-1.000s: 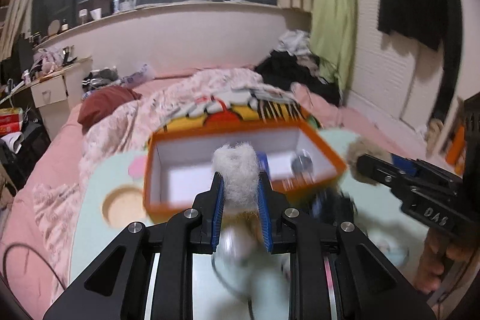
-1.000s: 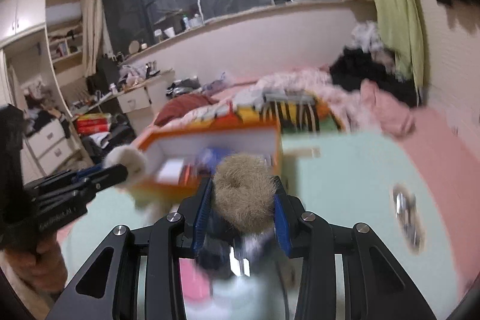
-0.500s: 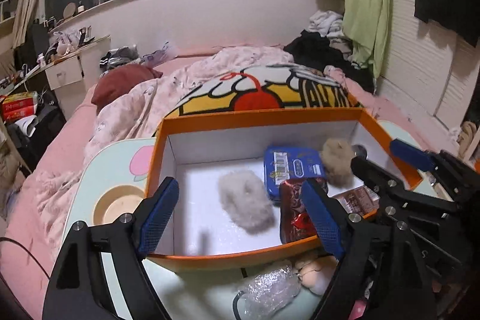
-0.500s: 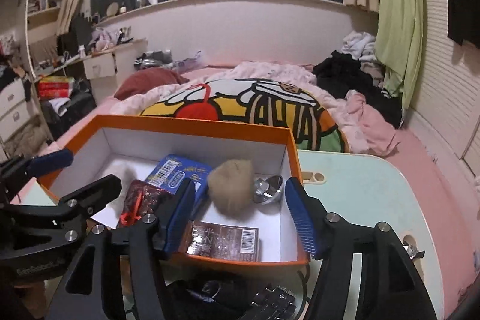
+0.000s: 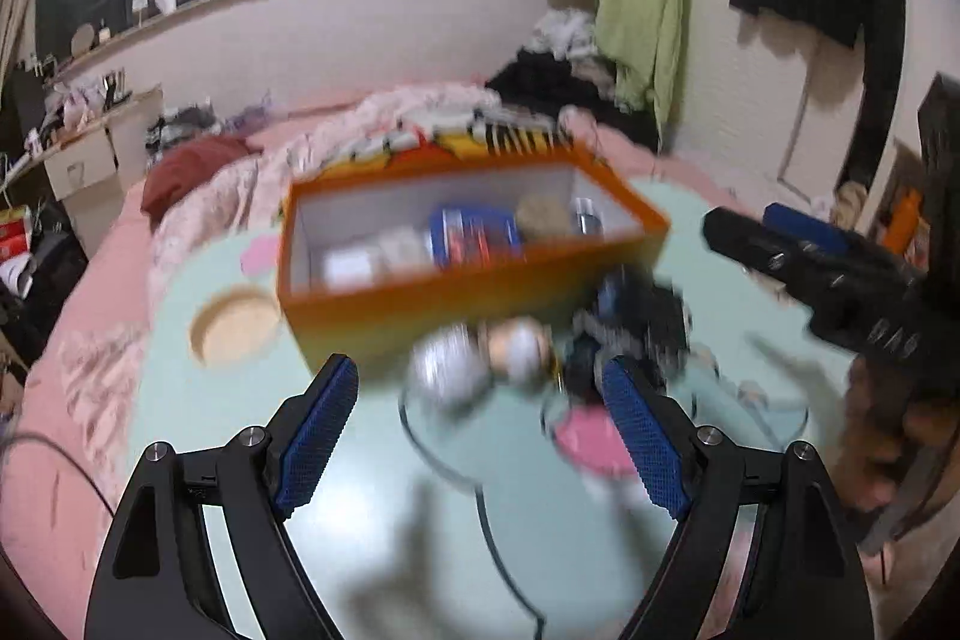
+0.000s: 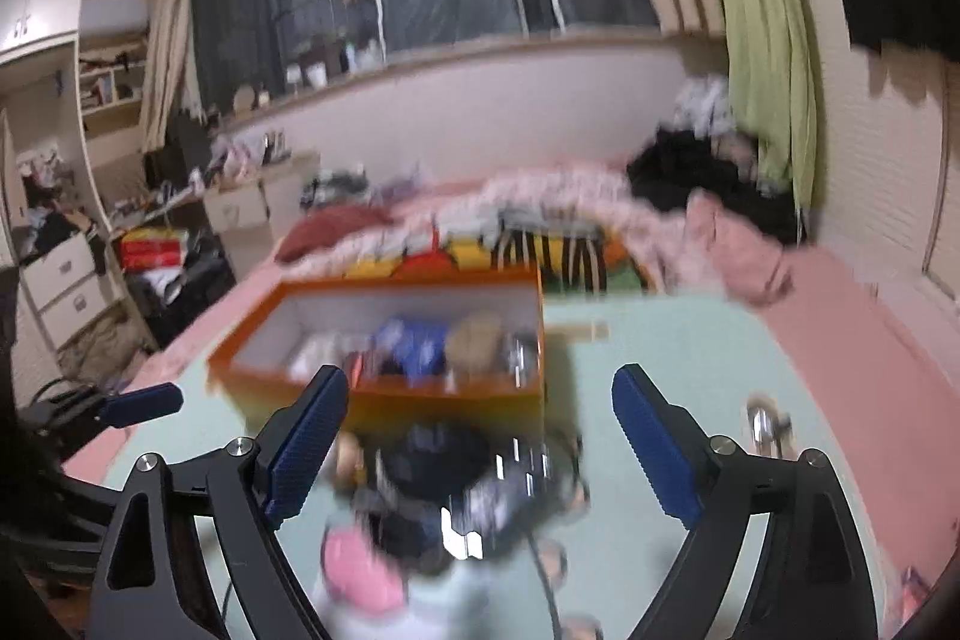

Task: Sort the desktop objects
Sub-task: 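Withdraw both grippers and hold them above the table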

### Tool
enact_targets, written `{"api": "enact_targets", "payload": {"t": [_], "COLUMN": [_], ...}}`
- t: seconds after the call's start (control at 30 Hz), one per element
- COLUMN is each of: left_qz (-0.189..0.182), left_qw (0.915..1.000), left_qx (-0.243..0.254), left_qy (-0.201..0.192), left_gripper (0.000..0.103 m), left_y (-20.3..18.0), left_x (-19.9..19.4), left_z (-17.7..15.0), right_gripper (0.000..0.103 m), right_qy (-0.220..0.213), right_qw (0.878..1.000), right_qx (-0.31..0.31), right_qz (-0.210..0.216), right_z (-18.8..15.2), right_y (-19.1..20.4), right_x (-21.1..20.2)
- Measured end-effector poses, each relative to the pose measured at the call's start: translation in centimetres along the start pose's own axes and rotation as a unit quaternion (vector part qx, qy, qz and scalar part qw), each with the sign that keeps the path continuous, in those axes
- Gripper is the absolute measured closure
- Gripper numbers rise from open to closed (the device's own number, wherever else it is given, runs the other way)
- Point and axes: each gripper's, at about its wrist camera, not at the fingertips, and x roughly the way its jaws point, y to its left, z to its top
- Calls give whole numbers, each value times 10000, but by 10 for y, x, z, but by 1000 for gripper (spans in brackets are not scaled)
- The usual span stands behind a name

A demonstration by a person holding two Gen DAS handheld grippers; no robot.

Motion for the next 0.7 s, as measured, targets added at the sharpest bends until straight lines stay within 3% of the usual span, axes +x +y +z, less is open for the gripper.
{"api": "enact_targets", "payload": {"t": [0.13, 0.2, 0.3, 0.37, 0.7], "left_qz": [23, 131, 684, 583, 538], "left_qw": [9964, 9954, 9948, 9958, 9964], "left_qx": [-409, -491, -258, -144, -96], "left_qy": [745, 810, 709, 689, 643], "left_gripper": [19, 19, 15, 3, 1], "left_y": [0, -1, -10, -15, -13], "left_x": [22, 30, 40, 44, 49], "left_z": [-26, -33, -39, -39, -40], "right_gripper": [13, 13, 10, 5, 2], "right_qy": [659, 1035, 1519, 1598, 1640], "right_qw": [9978, 9938, 9861, 9846, 9842], "right_qx": [-32, -277, -416, -369, -365], "right_qz": [-31, -293, -538, -603, -559], "right_z": [-29, -51, -76, -76, -83], "right_y": [-3, 3, 3, -1, -7], "right_x": [-1, 8, 28, 32, 36]}}
